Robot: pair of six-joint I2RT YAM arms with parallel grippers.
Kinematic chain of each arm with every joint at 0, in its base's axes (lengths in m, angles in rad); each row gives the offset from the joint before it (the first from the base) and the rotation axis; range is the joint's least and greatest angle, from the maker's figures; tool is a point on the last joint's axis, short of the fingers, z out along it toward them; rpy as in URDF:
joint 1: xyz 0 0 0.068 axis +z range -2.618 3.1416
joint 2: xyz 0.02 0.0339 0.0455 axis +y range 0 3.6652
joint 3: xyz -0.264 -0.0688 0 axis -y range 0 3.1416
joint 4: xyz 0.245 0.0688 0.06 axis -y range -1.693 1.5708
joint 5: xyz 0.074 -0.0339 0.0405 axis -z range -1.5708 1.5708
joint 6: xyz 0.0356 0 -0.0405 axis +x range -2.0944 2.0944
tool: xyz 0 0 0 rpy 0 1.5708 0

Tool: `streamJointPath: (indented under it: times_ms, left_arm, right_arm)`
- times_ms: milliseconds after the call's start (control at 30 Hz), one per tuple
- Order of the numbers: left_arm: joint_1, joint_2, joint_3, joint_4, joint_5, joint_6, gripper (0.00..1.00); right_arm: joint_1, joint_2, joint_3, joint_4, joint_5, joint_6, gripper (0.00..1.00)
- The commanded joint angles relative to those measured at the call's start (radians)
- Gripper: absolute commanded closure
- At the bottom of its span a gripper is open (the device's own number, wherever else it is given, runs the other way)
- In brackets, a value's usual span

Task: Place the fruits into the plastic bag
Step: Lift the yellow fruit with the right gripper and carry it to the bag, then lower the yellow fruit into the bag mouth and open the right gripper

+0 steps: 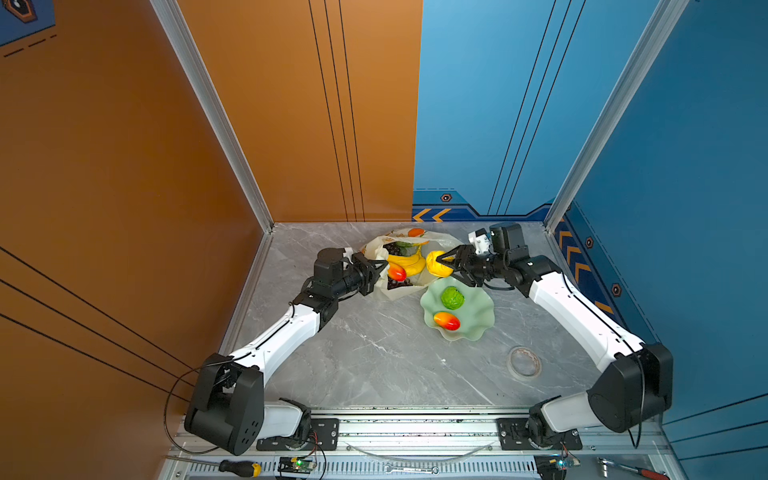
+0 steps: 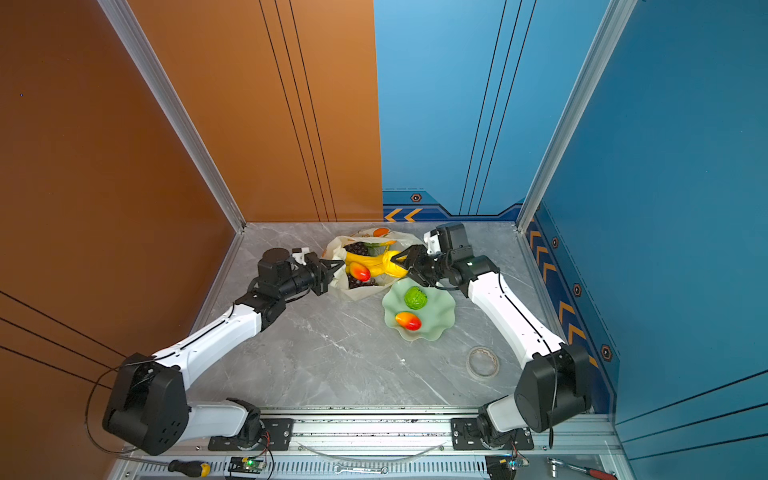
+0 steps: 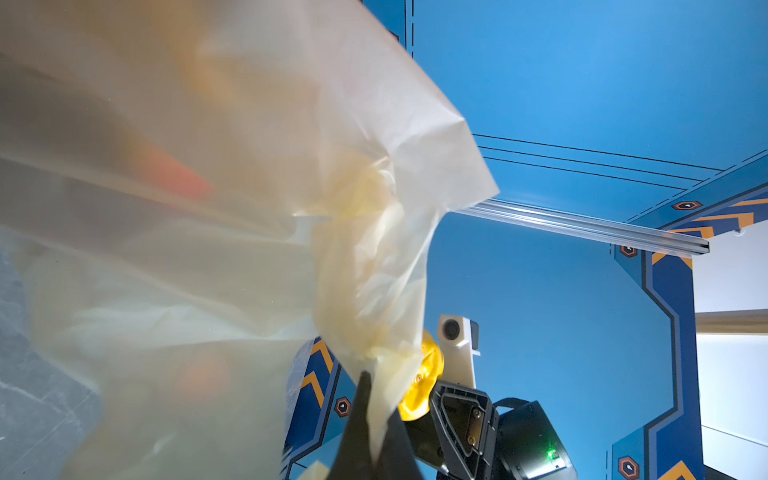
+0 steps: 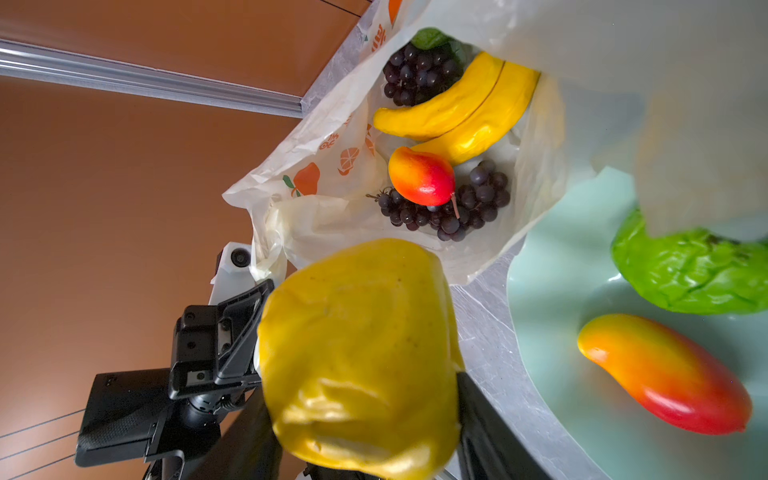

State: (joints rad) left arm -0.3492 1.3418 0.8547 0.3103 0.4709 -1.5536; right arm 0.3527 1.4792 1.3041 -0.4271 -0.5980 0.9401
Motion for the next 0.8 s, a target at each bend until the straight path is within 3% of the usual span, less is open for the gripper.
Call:
streamJointPath:
  times_ms: [0, 767]
  left_arm:
    - [-0.015, -0.003, 0.024, -0.005, -0.023, 0.020, 1.00]
    - [-0.051, 0.003, 0.033, -0.008, -0.051, 0.017, 1.00]
  right_arm:
    - [0.021, 0.055, 0.071, 0.026, 0.040, -0.025, 0.43]
    - [0.077, 0.399, 0.308, 0.006, 0.093, -0.106, 0.43]
